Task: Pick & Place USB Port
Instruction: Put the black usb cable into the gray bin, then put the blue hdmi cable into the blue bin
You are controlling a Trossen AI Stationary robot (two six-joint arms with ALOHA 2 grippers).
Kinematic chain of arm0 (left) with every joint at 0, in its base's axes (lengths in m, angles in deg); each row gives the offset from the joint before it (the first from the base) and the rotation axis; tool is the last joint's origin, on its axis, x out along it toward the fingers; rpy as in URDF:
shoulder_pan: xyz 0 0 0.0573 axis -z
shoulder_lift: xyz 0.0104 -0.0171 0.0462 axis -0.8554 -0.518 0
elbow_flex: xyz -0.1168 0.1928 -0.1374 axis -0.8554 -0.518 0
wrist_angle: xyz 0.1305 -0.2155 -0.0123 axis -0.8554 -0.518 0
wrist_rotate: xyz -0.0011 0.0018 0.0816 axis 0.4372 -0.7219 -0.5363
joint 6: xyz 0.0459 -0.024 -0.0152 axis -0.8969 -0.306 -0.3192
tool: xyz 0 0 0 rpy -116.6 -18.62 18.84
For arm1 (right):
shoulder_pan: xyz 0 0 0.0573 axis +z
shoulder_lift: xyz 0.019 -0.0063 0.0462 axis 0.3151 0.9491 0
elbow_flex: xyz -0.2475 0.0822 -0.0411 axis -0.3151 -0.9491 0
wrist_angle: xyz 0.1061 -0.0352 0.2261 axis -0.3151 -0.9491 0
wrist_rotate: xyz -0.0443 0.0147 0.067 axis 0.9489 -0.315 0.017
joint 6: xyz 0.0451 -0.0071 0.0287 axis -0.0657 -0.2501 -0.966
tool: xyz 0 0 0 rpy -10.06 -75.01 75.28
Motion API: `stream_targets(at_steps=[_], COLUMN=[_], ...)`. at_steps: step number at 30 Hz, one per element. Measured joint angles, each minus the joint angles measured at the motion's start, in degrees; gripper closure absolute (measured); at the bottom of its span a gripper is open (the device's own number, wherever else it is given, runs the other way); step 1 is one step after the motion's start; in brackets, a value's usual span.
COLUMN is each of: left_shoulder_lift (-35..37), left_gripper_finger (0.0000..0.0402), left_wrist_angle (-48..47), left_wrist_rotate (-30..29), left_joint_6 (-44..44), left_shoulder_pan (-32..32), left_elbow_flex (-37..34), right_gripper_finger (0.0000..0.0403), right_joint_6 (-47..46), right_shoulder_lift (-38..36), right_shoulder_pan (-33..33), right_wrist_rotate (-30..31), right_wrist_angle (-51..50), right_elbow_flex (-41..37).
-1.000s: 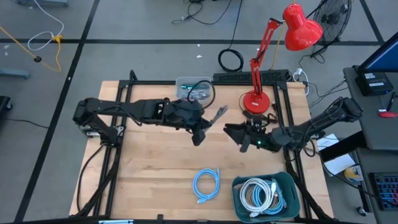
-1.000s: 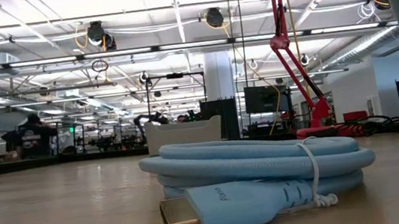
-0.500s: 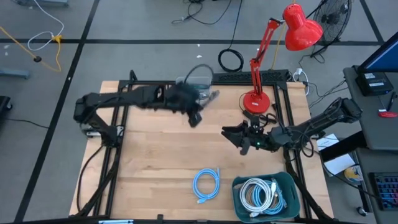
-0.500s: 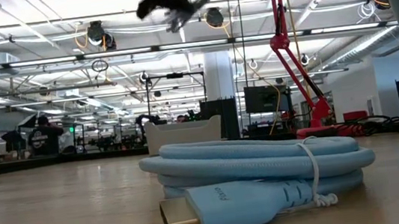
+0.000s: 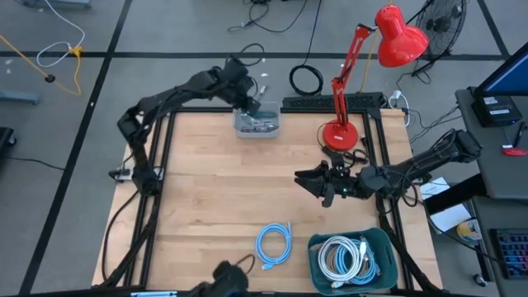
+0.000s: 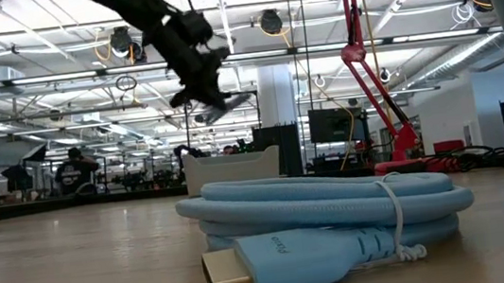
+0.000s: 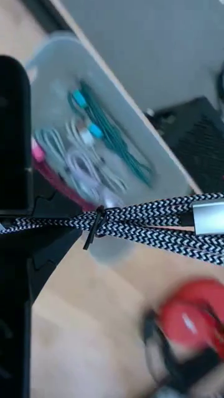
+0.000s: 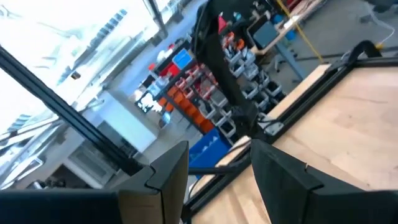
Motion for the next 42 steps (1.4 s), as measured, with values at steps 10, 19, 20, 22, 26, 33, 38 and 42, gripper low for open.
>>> stream_targets(at_steps=[10, 19, 20, 22, 26, 33, 38, 42], left_shoulder_lift=[-14.98, -21.60, -22.04, -22.35, -22.50, -22.87, -22.89, -22.88], left_gripper_finger=[0.0392, 0.0392, 0.0392, 0.0392, 0.0392, 0.0364, 0.0288, 0.0242], left_wrist_angle=[-21.33, -25.26, -25.22, -24.90, -24.26, -24.47, -24.52, -24.82], left_wrist_rotate=[-7.68, -14.36, -13.58, -13.15, -12.70, -12.43, -16.26, -20.50], left_joint_6=[-35.44, -42.22, -41.87, -41.86, -42.03, -40.54, -38.24, -36.52], left_shoulder_pan=[1.97, 2.59, 2.64, 3.19, 3.77, 3.74, 3.95, 4.54], left_elbow_flex=[18.01, 20.97, 20.85, 20.83, 20.87, 20.87, 20.87, 20.85], right_gripper_finger=[0.0234, 0.0234, 0.0234, 0.0234, 0.0234, 0.0234, 0.0234, 0.0234], right_joint_6=[-5.52, -5.60, -5.52, -5.28, -4.38, -4.36, -4.36, -4.37], right_shoulder_lift=[-2.41, -2.64, -2.64, -2.67, -2.67, -2.67, -2.67, -2.67], right_shoulder_pan=[-8.66, -10.12, -10.12, -10.39, -10.86, -11.30, -11.28, -11.26], right_wrist_rotate=[-15.21, -15.33, -15.31, -15.25, -15.18, -15.27, -15.43, -15.49], right_wrist_angle=[-7.44, -6.54, -6.69, -6.90, -6.89, -6.93, -7.28, -7.30], right_elbow_flex=[0.00, 0.00, 0.00, 0.00, 0.00, 0.00, 0.00, 0.00])
